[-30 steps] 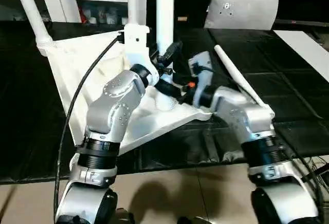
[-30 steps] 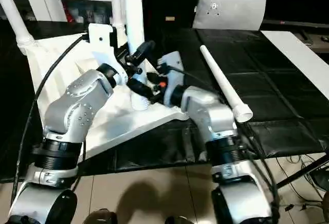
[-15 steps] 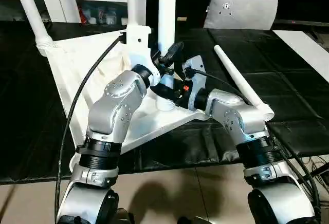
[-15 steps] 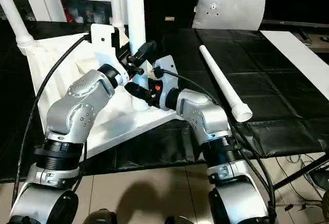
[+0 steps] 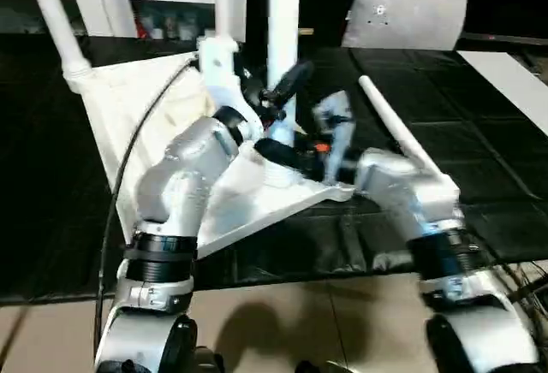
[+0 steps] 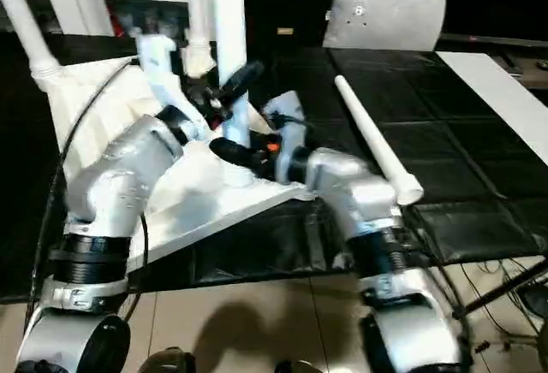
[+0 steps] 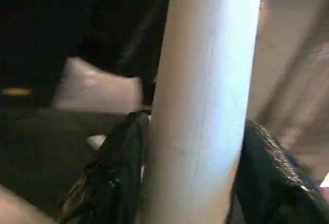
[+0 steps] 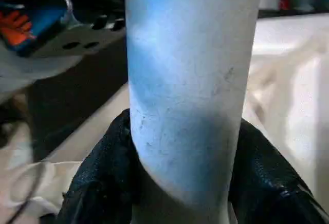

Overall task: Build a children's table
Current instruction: Pick table leg

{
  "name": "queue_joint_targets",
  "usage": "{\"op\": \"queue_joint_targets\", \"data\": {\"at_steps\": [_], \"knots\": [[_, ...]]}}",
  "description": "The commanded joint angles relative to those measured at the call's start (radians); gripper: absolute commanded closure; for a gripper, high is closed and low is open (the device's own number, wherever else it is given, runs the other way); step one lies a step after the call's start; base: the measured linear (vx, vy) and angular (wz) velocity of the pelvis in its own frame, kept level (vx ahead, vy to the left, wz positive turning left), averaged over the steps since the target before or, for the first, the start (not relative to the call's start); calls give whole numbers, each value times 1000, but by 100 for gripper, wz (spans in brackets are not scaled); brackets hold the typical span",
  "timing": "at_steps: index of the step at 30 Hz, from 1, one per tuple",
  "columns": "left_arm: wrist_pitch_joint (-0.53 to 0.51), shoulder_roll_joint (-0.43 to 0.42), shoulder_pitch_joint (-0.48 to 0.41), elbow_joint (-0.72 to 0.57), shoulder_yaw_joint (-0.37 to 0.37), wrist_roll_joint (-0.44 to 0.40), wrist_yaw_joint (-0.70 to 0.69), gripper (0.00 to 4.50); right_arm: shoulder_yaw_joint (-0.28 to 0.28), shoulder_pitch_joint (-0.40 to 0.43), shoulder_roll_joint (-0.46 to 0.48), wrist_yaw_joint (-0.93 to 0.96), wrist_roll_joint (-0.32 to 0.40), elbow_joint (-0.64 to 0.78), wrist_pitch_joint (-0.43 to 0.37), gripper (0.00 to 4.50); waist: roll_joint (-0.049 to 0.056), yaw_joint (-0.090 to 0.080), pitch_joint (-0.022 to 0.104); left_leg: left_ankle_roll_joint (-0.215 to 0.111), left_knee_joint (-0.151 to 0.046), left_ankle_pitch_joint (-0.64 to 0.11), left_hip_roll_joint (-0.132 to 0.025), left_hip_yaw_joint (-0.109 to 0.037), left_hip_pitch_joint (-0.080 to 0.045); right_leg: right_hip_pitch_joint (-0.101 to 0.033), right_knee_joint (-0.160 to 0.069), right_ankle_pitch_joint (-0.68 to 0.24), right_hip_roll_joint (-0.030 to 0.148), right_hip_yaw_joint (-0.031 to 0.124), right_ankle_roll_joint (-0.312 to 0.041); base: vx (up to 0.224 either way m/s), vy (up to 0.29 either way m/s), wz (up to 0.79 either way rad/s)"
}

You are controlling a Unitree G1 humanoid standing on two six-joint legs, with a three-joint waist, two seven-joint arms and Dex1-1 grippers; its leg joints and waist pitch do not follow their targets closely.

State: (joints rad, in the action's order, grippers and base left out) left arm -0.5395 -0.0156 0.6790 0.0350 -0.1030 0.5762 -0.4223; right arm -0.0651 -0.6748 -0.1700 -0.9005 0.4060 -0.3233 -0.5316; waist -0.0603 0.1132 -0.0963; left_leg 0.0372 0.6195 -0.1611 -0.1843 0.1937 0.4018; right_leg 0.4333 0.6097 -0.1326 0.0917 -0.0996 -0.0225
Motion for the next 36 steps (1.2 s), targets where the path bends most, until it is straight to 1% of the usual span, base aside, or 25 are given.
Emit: {"op": "queue_joint_targets", "data": {"at_steps": [1, 3, 4, 5, 7, 8, 9, 10, 12, 13, 16, 21, 23, 24, 26, 27, 28, 29, 30, 31, 32, 33, 34, 35, 36], "knots": [[-24, 2, -3, -36, -9, 62, -53, 176, 10, 8, -18, -39, 19, 23, 5, 256, 7, 1, 103, 30, -74, -245, -48, -27, -27, -65, -76, -335, 68, 51, -128, 0, 0, 0], [-54, -7, -12, -57, -18, 107, -94, 176, -1, 17, -32, -69, 23, 31, 6, 256, 9, 0, 101, 31, -74, -258, -47, -26, -29, -64, -80, -359, 68, 50, -127, 0, 0, 0], [-74, -13, -17, -66, -22, 132, -117, 176, -9, 24, -42, -92, 27, 39, 6, 256, 8, -1, 100, 35, -74, -270, -48, -27, -29, -64, -82, -382, 67, 49, -121, 0, 0, 0], [-93, -25, -22, -74, -21, 154, -142, 176, -18, 31, -53, -117, 33, 48, 8, 256, 11, -1, 100, 36, -75, -272, -47, -28, -28, -66, -84, -401, 67, 48, -110, 0, 0, 0], [-119, -40, -32, -87, -24, 198, -192, 176, -25, 39, -69, -146, 43, 61, 4, 256, 10, 0, 99, 38, -74, -277, -48, -27, -32, -63, -87, -415, 67, 49, -101, 0, 0, 0], [-133, -45, -36, -92, -32, 231, -215, 204, -23, 41, -76, -158, 47, 66, 0, 256, 10, 0, 99, 39, -75, -280, -48, -28, -31, -64, -85, -418, 67, 48, -102, 0, 0, 0], [-146, -51, -38, -95, -41, 259, -232, 204, -23, 43, -79, -166, 49, 69, -3, 256, 14, -1, 100, 40, -76, -284, -48, -29, -32, -63, -86, -416, 65, 48, -103, 0, 0, 0], [-148, -52, -38, -95, -41, 260, -234, 211, -23, 43, -80, -168, 49, 69, -3, 256, 12, -1, 99, 42, -76, -289, -48, -29, -32, -62, -86, -412, 64, 48, -106, 0, 0, 0], [-155, -79, -42, -89, -21, 239, -256, 217, -28, 47, -92, -187, 48, 76, -6, 256, 14, -1, 99, 45, -77, -297, -49, -31, -35, -62, -86, -425, 64, 47, -99, 0, 0, 0], [-153, -86, -44, -87, -14, 230, -263, 228, -27, 48, -94, -190, 48, 76, -6, 256, 15, -2, 98, 46, -78, -302, -48, -31, -35, -61, -88, -434, 63, 47, -94, 0, 0, 0], [-154, -87, -43, -80, -15, 232, -268, 243, -28, 48, -99, -194, 48, 76, -3, 256, 16, -1, 98, 51, -77, -309, -49, -31, -39, -58, -92, -446, 65, 47, -92, 0, 0, 0], [-152, -88, -41, -73, -23, 249, -273, 251, -29, 49, -103, -201, 44, 77, -2, 256, 14, -2, 97, 56, -78, -321, -49, -33, -36, -62, -93, -468, 67, 45, -84, 0, 0, 0], [-140, -83, -40, -69, -27, 247, -266, 252, -29, 48, -104, -194, 36, 75, 10, 256, 14, -2, 96, 56, -77, -322, -48, -33, -37, -61, -95, -482, 67, 46, -78, 0, 0, 0], [-129, -79, -36, -62, -32, 241, -253, 252, -30, 46, -104, -186, 27, 69, 22, 256, 14, -3, 95, 56, -78, -329, -48, -33, -38, -60, -97, -496, 67, 45, -75, 0, 0, 0], [-123, -77, -34, -57, -36, 235, -246, 252, -31, 45, -103, -182, 21, 64, 30, 256, 15, -5, 88, 61, -78, -379, -47, -35, -48, -55, -109, -573, 68, 39, -54, 0, 0, 0], [-120, -76, -32, -53, -38, 232, -242, 252, -31, 44, -103, -180, 18, 61, 34, 256, 14, -7, 88, 63, -78, -390, -46, -37, -49, -56, -112, -593, 69, 37, -46, 0, 0, 0], [-106, -72, -23, -42, -45, 216, -220, 252, -14, 31, -94, -150, 18, 36, 28, 221, 14, -7, 88, 67, -78, -402, -47, -38, -53, -57, -116, -616, 70, 35, -35, 0, 0, 0], [-94, -70, -15, -31, -52, 200, -198, 252, 6, 17, -86, -107, 12, 7, 31, 186, 15, -10, 90, 69, -79, -406, -47, -41, -54, -57, -117, -615, 70, 33, -33, 0, 0, 0], [-84, -69, -3, -18, -62, 181, -162, 252, 43, -1, -77, -74, 28, -24, 22, 186, 17, -11, 90, 71, -79, -409, -48, -42, -53, -57, -116, -612, 70, 31, -34, 0, 0, 0], [-80, -69, 2, -13, -66, 172, -146, 252, 59, -9, -74, -60, 37, -38, 18, 184, 17, -15, 91, 77, -80, -418, -49, -44, -55, -58, -118, -607, 69, 27, -33, 0, 0, 0], [-78, -68, 4, -10, -68, 168, -138, 253, 68, -13, -72, -53, 41, -45, 16, 175, 19, -16, 92, 80, -80, -422, -50, -45, -57, -60, -117, -600, 70, 24, -36, 0, 0, 0], [-72, -68, 20, 6, -79, 135, -71, 254, 81, -17, -81, -38, 36, -57, 21, 159, 26, -18, 89, 89, -85, -450, -56, -49, -63, -61, -122, -579, 69, 17, -38, 0, 0, 0], [-76, -66, 26, 11, -82, 119, -31, 254, 83, -12, -84, -40, 33, -50, 41, 159, 26, -18, 90, 92, -85, -464, -56, -49, -66, -61, -123, -572, 68, 15, -37, 0, 0, 0], [-80, -65, 31, 16, -85, 105, 4, 254, 85, -6, -87, -42, 30, -43, 60, 159, 25, -19, 90, 95, -86, -472, -56, -50, -67, -62, -122, -560, 68, 15, -36, 0, 0, 0], [-83, -64, 33, 17, -86, 100, 19, 255, 86, -3, -87, -45, 31, -39, 69, 139, 24, -20, 91, 95, -87, -472, -56, -52, -66, -65, -121, -547, 71, 15, -38, 0, 0, 0]]}}
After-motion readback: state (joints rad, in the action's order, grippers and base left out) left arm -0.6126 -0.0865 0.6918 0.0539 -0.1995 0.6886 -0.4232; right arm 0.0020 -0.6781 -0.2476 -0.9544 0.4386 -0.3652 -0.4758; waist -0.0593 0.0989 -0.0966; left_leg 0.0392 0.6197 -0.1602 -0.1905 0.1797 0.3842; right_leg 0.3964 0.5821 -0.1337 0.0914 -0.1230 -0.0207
